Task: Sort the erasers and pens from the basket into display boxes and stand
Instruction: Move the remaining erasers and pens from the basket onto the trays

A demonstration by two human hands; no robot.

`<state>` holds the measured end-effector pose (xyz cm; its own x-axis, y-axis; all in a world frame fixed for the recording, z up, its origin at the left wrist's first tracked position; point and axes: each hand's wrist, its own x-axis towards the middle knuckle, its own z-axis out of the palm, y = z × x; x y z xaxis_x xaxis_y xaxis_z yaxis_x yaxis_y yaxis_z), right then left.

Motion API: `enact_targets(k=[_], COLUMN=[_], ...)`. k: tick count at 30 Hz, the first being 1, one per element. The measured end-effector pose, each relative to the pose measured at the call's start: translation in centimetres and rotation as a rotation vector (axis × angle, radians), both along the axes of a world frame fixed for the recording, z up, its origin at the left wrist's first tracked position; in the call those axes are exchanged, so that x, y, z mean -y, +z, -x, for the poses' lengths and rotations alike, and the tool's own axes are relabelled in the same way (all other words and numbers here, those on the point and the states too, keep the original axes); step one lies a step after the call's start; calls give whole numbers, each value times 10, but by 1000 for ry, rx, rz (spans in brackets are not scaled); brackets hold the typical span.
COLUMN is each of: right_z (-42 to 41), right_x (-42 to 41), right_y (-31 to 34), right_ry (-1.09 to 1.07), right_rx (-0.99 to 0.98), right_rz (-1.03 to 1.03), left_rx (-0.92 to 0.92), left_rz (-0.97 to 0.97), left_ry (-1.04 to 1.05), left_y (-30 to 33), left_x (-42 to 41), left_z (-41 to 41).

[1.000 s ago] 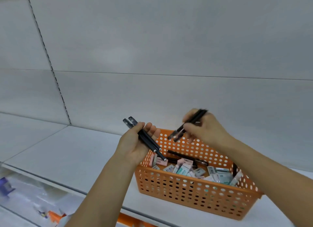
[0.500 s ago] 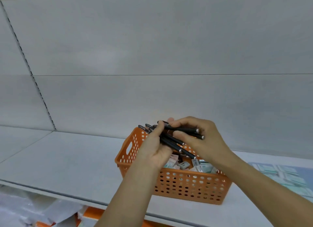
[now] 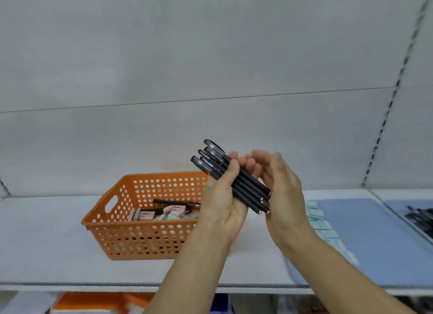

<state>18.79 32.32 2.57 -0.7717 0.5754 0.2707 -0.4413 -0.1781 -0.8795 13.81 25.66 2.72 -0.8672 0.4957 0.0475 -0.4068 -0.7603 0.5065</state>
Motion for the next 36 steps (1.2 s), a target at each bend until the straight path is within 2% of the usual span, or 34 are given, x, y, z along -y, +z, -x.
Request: enact_targets(k=[3,5,8,9,11,13,15,17,20,23,27,29,31,34,36], right_z=[-38,-58,-83,-92,-110,-132,-153,-170,-182,-192,-202,-206,-209,-212,-212], right_x=[-50,-80,-113,-124,-148,-175,-202,-223,-245,-263,-286,-301,-323,-370,-394], right_y=[1,-1,-3,-4,-10,-17,-25,-30,-38,-53,-69,-74,-77,-81,-87], right_ry=[-66,-108,-45,-49,-118,-175,-81,7,-101,-204,-298,-357,-423,-540,-541], right_rx=[18,46,51,56,103,203,327,479,641,718,880,918,956,1163,1333], right_rz=[-114,-17,243,245,83,-281,-632,-883,-1245,-1363,-1331,-1257,-1162,-1233,-1327], left_rx=[-95,-146,-178,-178,-170,-117,-34,45,81,84,37,-72,-325,-999,-1369], left_rz=[35,82,119,130,149,172,219,291,376,436,517,549,684,1108,1321], left_ry=[16,2,-49,-65,-91,-120,-177,-267,-399,-475,-526,-559,-532,-354,-253], left_y=[4,5,2,0,-5,-13,-25,-38,-52,-56,-59,-65,-73,-99,-119], left_x=[-37,-68,-118,-133,-158,-179,-200,-222,-247,-267,-295,-309,-317,-321,-322], left_z=[-25,-47,-85,-96,-110,-116,-122,-132,-150,-163,-177,-182,-186,-176,-165])
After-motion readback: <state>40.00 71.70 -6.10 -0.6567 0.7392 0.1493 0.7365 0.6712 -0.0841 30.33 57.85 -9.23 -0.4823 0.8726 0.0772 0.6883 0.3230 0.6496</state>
